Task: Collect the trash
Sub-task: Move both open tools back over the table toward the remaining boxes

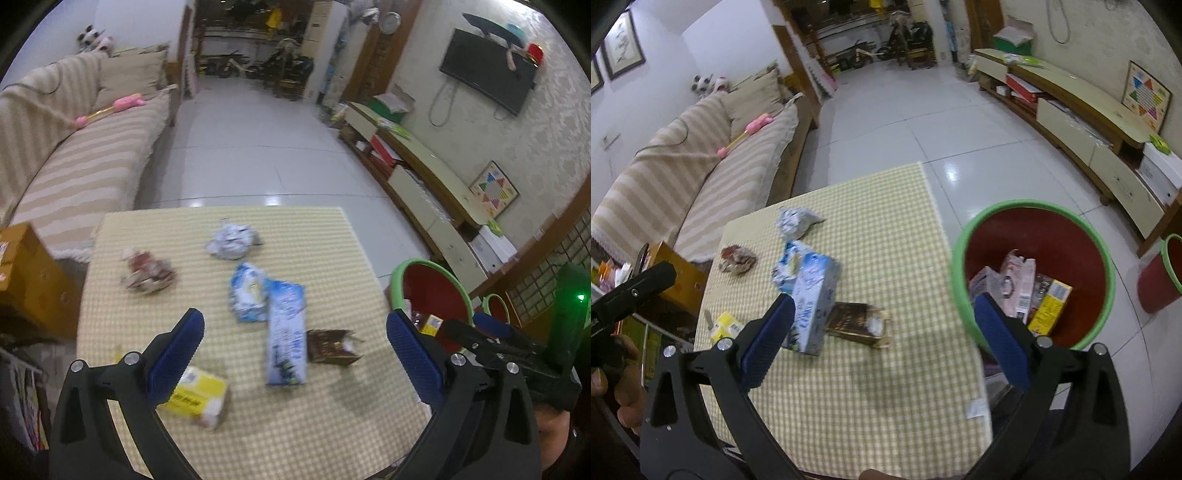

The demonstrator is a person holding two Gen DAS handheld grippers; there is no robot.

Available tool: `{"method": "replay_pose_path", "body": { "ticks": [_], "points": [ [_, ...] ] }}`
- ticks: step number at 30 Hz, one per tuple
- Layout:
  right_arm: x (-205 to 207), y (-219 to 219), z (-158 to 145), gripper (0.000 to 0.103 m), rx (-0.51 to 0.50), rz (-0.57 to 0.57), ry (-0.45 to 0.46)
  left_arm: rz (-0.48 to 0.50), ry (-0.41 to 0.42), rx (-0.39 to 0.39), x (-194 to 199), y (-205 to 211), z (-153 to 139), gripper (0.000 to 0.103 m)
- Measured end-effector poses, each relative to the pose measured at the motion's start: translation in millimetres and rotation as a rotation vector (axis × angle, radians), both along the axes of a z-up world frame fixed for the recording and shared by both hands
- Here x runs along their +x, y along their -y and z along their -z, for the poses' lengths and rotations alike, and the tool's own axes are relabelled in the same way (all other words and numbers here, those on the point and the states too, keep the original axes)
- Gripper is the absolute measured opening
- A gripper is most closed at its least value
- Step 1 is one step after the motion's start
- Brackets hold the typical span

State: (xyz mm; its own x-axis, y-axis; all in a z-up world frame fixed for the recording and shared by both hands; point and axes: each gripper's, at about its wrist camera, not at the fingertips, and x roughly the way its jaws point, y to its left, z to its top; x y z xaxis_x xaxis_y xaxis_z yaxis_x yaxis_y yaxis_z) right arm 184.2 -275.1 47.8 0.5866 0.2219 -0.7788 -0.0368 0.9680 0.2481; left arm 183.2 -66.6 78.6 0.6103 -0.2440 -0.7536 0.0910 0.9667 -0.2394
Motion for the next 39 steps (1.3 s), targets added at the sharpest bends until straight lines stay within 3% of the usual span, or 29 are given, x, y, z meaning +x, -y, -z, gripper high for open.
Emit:
{"method": "replay_pose_path", "body": {
  "ticks": [10,18,31,39],
  "points": [
    [-6,-46,8,0.096,-0.026,-0.078,-0.020,-0.112,-0.030,-0.019,-26,-68,17,0.095],
    [-5,-75,16,0.096,-0.049,-0.132,-0.038,-0.190,-0.116,-0.065,-39,-99,51,0.095],
    [10,-103,40,0.096,-0.070,-0.188,-0.089,-0.353,-0.376,-0.173,-37,-111,142,0.095],
    [24,-112,58,0.096,-0.078,-0.206,-0.129,-0.410,-0.442,-0.175,-20,-102,175,0.095]
  ]
}}
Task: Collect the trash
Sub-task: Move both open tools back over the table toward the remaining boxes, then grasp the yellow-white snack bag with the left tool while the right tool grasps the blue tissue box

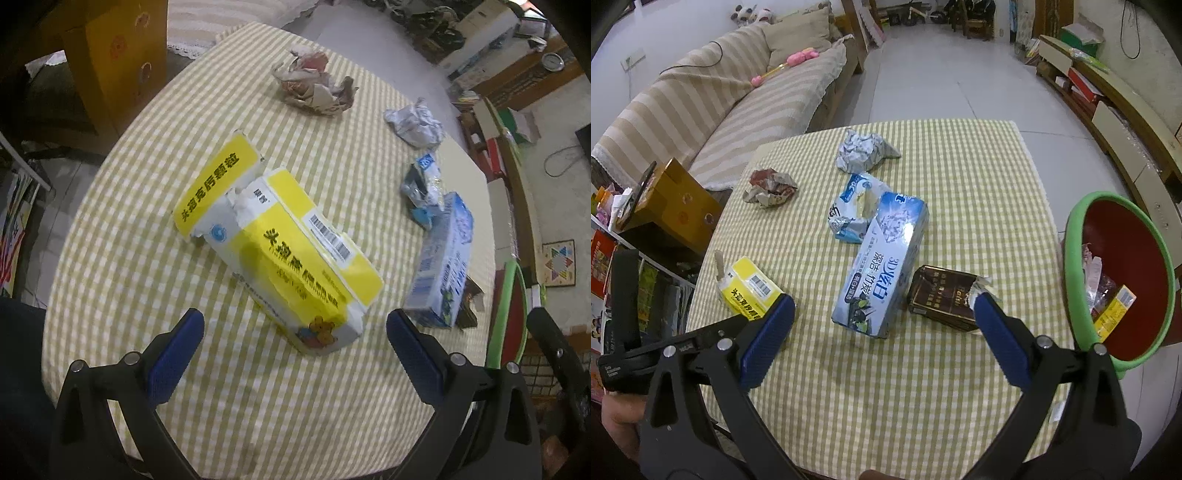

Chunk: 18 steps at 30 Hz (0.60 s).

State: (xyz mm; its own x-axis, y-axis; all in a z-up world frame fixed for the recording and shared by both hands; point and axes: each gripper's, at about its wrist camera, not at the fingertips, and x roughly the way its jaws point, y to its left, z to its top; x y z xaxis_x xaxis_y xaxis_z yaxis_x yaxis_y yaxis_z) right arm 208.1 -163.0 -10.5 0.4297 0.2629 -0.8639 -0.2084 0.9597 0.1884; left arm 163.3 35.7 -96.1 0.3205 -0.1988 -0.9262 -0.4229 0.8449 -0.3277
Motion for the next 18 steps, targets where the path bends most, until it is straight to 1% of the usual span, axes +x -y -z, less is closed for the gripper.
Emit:
{"method": "replay_pose_path", "body": {
  "ticks": [10,14,18],
  "points": [
    [21,-3,17,0.096,-0.003,-0.002,-0.033,0.006,-0.017,-0.006,41,7,16,0.095],
    [27,-2,23,0.096,-0.007,0.001,-0.044,0.042,0.001,0.002,57,12,18,0.095],
    [35,-3,32,0.096,-0.010,0.004,-0.060,0.110,0.017,0.052,76,18,16,0.095]
  ]
}}
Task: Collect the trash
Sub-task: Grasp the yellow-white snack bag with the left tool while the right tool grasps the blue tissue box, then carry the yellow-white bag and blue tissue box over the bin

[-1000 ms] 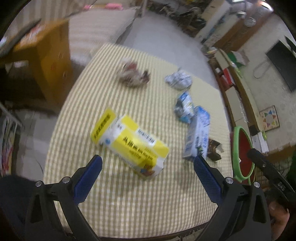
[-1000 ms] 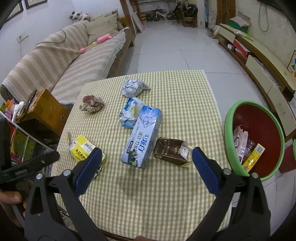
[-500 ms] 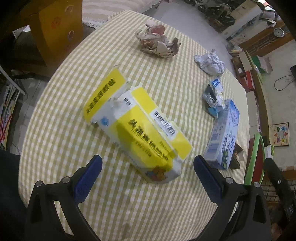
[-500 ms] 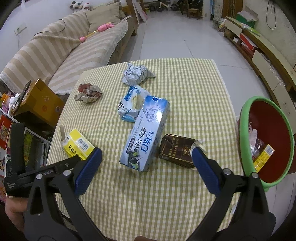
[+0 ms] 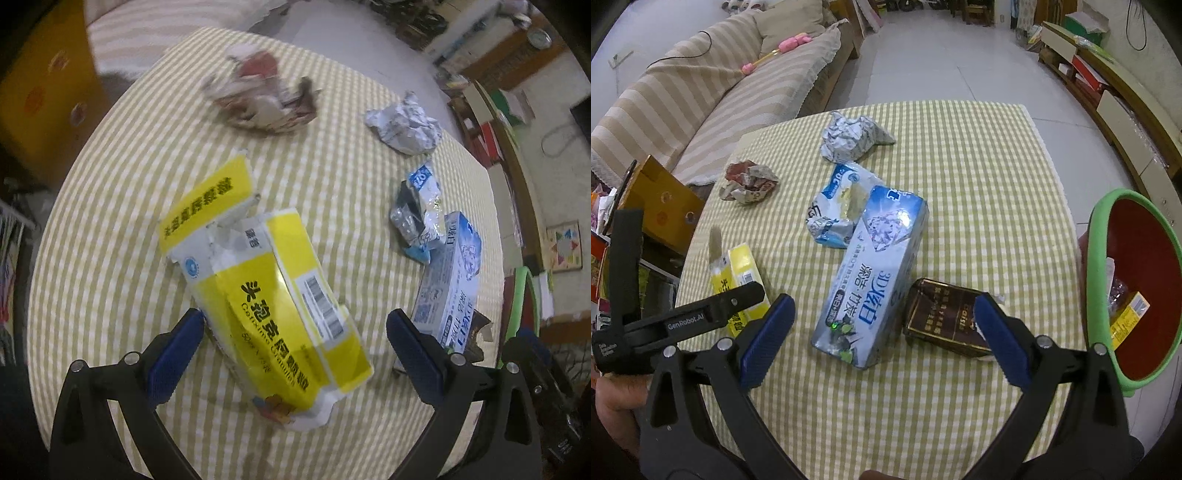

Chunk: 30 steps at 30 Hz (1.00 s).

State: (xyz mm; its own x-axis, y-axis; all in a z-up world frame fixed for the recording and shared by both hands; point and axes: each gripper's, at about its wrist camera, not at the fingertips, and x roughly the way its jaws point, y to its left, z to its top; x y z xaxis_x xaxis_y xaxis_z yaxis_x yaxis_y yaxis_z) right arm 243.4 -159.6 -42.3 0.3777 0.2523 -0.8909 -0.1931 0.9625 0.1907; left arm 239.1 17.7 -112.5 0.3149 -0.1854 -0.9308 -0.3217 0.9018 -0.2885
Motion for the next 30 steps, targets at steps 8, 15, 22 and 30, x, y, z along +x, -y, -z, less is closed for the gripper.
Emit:
{"method": "replay_pose_path", "body": {
  "ticks": [8,15,22,30],
  "points": [
    [20,-14,20,0.096,-0.023,-0.011,-0.023,0.043,-0.006,0.062,11,1,0,0.085],
    [37,-21,36,0.091,-0.032,-0.013,-0.056,0.050,0.005,0.038,8,-5,7,0.067],
    [43,-31,54,0.074,-0.039,-0.034,-0.119,0.068,0.019,0.013,14,-3,10,0.055],
    [41,-26,51,0.055,-0.013,-0.020,-0.130,0.077,0.053,-0.008,11,-7,-2,0.044]
  ]
}}
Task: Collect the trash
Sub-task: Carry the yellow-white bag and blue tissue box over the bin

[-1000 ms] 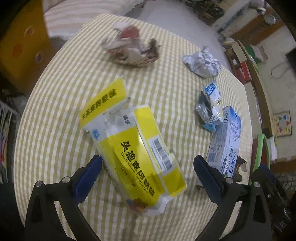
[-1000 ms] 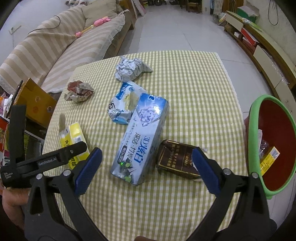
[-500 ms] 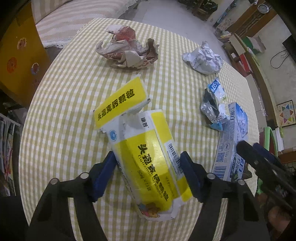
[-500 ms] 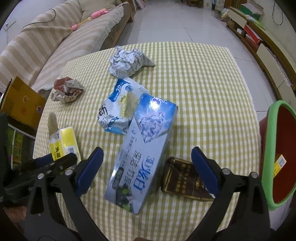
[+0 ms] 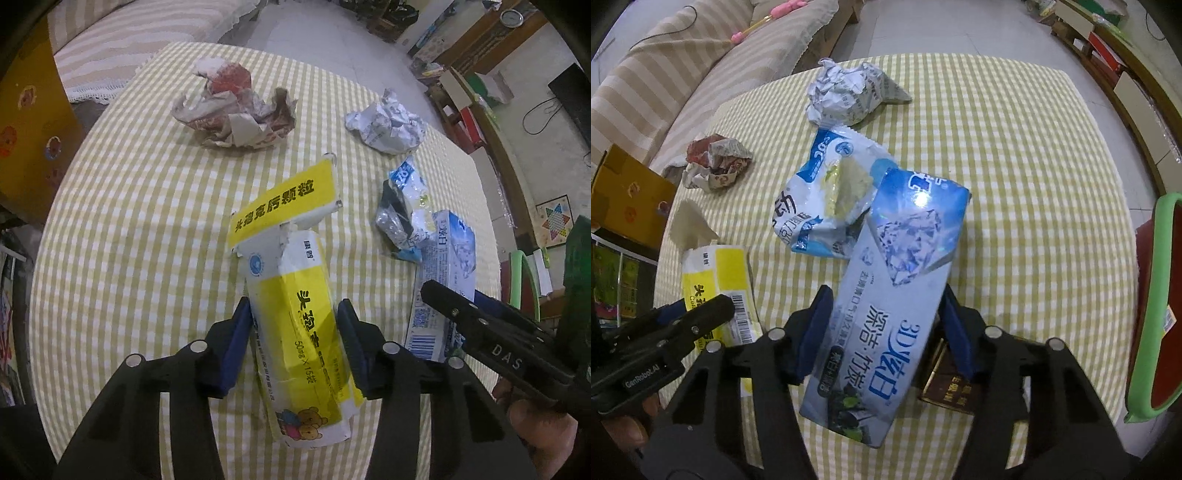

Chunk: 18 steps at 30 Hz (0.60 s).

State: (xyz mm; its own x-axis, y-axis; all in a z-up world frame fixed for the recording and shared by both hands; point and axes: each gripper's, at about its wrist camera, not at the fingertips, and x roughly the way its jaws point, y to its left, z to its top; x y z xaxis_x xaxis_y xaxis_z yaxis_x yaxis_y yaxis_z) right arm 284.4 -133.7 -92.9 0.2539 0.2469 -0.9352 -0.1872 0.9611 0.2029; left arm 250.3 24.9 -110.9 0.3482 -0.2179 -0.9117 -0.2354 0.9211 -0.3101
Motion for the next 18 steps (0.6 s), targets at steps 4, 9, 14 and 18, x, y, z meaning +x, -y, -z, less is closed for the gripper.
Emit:
{"method": "replay_pose_path", "body": {
  "ticks": [4,9,14,18],
  "points": [
    [-1,0,-12,0.054,0.015,0.002,0.021,-0.008,0.021,0.005,-5,-5,-10,0.043],
    [-9,2,-37,0.054,0.037,0.006,0.067,-0.009,0.056,0.019,-14,-11,-26,0.043],
    [-21,5,-60,0.054,0.054,0.007,0.106,-0.011,0.099,0.031,-25,-12,-50,0.043],
    [-29,11,-78,0.054,0.060,0.011,0.139,-0.004,0.136,0.040,-35,-7,-70,0.043]
  ]
}}
